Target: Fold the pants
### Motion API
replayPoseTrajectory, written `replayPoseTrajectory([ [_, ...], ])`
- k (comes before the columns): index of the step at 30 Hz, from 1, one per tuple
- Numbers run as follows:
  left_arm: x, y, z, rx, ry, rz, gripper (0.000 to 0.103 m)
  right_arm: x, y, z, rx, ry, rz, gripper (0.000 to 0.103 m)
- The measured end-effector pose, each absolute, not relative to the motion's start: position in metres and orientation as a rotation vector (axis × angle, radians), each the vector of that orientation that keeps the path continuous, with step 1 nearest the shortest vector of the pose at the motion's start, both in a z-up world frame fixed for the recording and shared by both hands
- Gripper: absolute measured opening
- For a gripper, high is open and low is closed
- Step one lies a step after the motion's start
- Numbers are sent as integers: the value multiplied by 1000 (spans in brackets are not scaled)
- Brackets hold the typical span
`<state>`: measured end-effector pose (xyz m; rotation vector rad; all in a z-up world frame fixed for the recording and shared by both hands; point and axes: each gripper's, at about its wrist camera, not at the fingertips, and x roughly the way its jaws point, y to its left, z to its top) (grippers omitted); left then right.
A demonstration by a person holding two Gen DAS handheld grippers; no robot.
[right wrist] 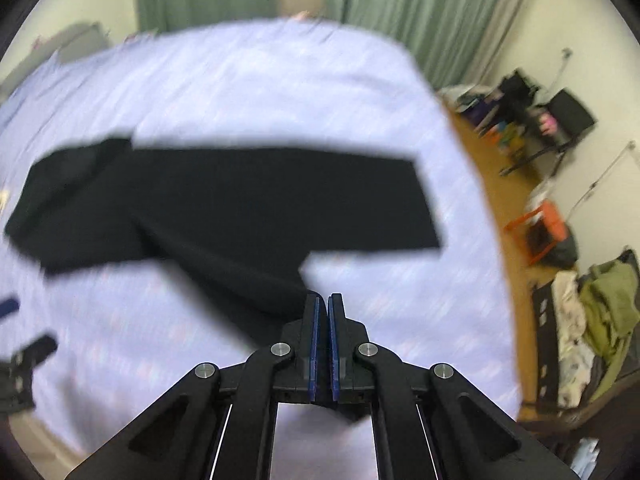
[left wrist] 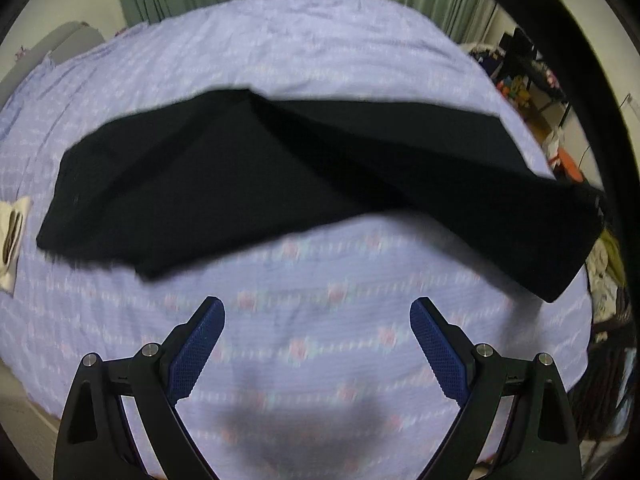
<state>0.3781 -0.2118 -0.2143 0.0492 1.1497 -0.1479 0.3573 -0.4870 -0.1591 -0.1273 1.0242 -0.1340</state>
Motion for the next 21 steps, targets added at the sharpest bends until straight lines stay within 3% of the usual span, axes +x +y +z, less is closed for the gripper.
replayPoseTrajectory([
  [7,449,-248,-191,81,1033,-170,95,454,-544,-133,-181,929,-249,4],
  [21,503,-327,-199,217,958,-175,95,588,-611,-198,-324,987,-397,0],
])
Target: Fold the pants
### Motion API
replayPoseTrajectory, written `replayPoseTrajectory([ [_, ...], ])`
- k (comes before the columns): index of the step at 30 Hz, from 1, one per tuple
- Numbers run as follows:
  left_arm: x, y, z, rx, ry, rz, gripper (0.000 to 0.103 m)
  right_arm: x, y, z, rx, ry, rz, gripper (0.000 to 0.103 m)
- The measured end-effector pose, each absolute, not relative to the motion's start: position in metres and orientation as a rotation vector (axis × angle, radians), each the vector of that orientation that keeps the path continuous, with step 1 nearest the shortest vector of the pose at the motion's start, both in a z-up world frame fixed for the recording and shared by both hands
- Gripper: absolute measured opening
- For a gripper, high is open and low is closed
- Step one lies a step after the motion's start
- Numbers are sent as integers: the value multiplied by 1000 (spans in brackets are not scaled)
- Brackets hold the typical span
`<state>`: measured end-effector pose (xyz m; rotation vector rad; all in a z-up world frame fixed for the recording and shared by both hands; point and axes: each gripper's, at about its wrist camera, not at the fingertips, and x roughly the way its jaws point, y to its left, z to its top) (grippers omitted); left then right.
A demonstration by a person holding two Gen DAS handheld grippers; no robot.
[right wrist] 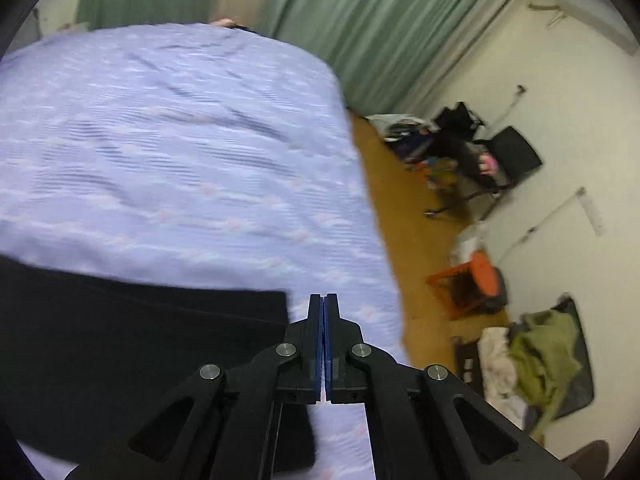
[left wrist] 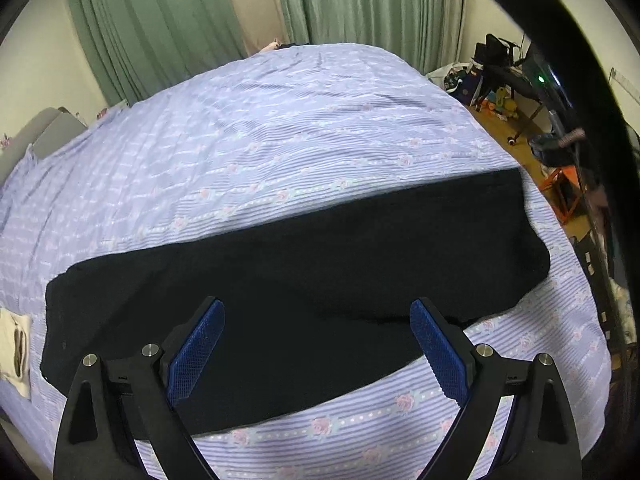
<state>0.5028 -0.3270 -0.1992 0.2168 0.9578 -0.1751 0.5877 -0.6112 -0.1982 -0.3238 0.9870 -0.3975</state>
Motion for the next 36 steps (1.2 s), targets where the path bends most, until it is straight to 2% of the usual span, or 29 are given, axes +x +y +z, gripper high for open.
replayPoseTrajectory([
  [2,507,-334,-201,219,960,-174,95,598,-621,-203,-292,1015,-398,0],
  [4,509,-340,-198,207,955,-174,95,595,-624,-199,-275,1008,-401,15],
  [5,509,-342,-196,196,949,-180,95,588,-624,-193,-258,991,-398,36],
  [6,507,-343,-193,190,943,-186,95,580,-624,-188,-241,975,-392,53],
  [14,475,-344,-180,190,918,-208,95,499,-614,-157,-173,880,-249,60],
  [23,398,-319,-160,146,929,-175,95,387,-582,-138,-109,872,-105,60],
  [28,359,-285,-144,76,963,-156,95,332,-539,-119,-122,877,1,61],
  [30,345,-268,-139,63,967,-142,96,314,-516,-110,-112,881,62,66],
  [36,311,-191,-132,1,957,-61,98,277,-431,-101,-95,898,202,66],
])
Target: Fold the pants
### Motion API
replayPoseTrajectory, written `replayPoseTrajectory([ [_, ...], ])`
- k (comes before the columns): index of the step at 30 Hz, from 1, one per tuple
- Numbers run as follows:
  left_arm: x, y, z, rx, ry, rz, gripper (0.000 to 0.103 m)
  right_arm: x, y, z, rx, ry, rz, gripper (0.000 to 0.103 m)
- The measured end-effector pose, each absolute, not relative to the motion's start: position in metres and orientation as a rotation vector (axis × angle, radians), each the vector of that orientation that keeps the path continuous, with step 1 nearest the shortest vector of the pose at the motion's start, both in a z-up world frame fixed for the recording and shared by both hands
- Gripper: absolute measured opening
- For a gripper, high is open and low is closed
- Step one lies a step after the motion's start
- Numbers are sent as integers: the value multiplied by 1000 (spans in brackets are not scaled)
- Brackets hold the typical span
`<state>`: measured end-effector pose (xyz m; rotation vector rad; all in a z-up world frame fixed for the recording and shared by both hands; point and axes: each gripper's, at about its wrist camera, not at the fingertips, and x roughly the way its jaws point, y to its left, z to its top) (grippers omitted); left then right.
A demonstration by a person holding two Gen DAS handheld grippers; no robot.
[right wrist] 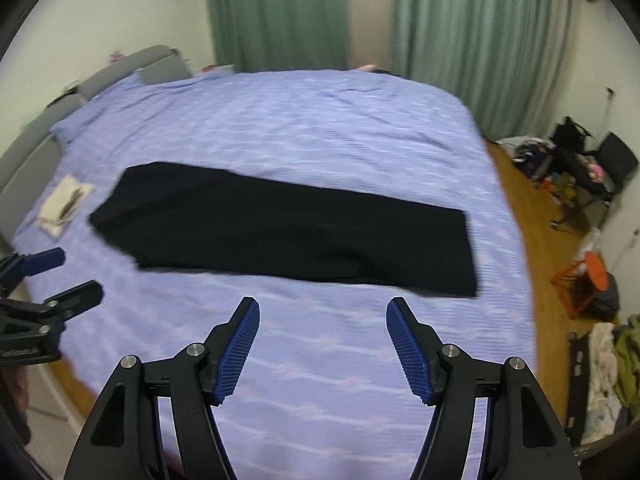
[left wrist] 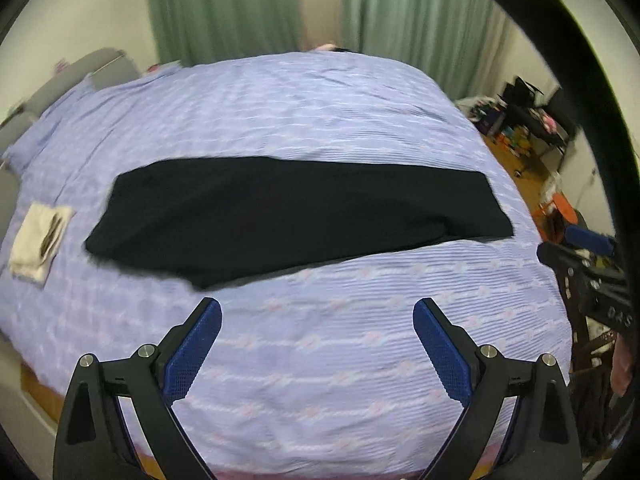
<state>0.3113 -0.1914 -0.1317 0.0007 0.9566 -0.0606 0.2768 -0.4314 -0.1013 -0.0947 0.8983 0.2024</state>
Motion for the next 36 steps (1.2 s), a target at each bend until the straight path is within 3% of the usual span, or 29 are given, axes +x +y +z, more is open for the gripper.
replayPoseTrajectory([
  [10,288,-16,-123,-35,930,12,98,253,-259,-97,-68,922,267,66],
  [20,296,135,-137,-78,927,97,99,261,-134,-137,7,1010,227,66],
  [36,407,223,-266,-200,912,121,99,334,-66,-261,-65,1081,208,66],
])
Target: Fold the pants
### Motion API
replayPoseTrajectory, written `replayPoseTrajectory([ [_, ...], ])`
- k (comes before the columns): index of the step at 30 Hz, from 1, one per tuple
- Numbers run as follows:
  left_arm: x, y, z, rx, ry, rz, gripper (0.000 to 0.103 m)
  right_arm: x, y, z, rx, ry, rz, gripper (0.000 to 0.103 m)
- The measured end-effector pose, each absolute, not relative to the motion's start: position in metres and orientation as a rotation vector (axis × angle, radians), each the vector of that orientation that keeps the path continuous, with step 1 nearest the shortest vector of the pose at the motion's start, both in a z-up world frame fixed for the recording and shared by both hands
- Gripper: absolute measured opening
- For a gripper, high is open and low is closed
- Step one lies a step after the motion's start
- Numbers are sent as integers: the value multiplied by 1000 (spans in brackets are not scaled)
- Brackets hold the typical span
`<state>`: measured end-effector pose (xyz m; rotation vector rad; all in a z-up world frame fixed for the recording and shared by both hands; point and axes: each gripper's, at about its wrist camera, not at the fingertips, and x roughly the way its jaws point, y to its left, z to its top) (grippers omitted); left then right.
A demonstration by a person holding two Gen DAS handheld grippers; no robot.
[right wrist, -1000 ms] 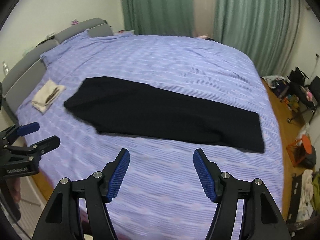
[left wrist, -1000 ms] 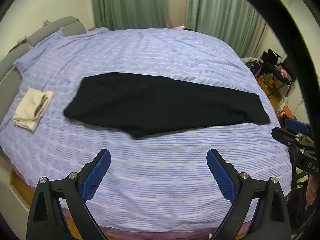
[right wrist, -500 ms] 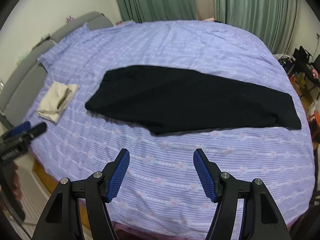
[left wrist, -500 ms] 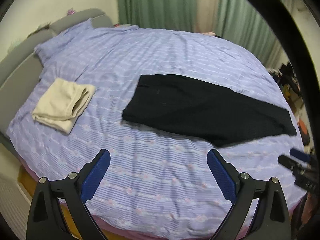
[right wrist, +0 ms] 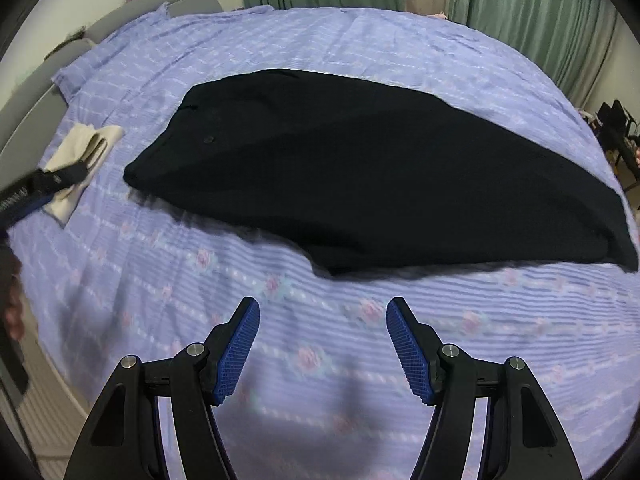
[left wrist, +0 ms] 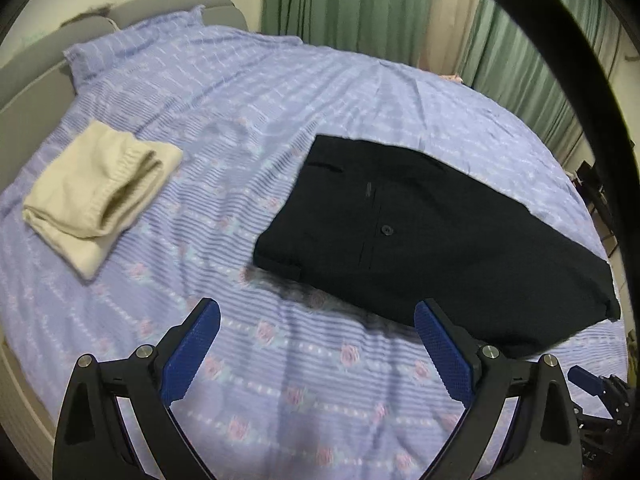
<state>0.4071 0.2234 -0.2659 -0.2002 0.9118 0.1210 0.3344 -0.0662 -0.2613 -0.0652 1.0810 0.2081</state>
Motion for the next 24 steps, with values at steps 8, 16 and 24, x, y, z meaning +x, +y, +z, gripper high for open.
replayPoseTrajectory([
  [8,451,244,-324,-393,971,52,99,361,-62,-291,-25,1093,175,66],
  [16,488,249,-369,-581,1030,-12,90,362,-64,-309,49,1130,140,66],
  [24,517,244,-333,-508,969,87,29,372,-63,-311,36,1130,180,66],
])
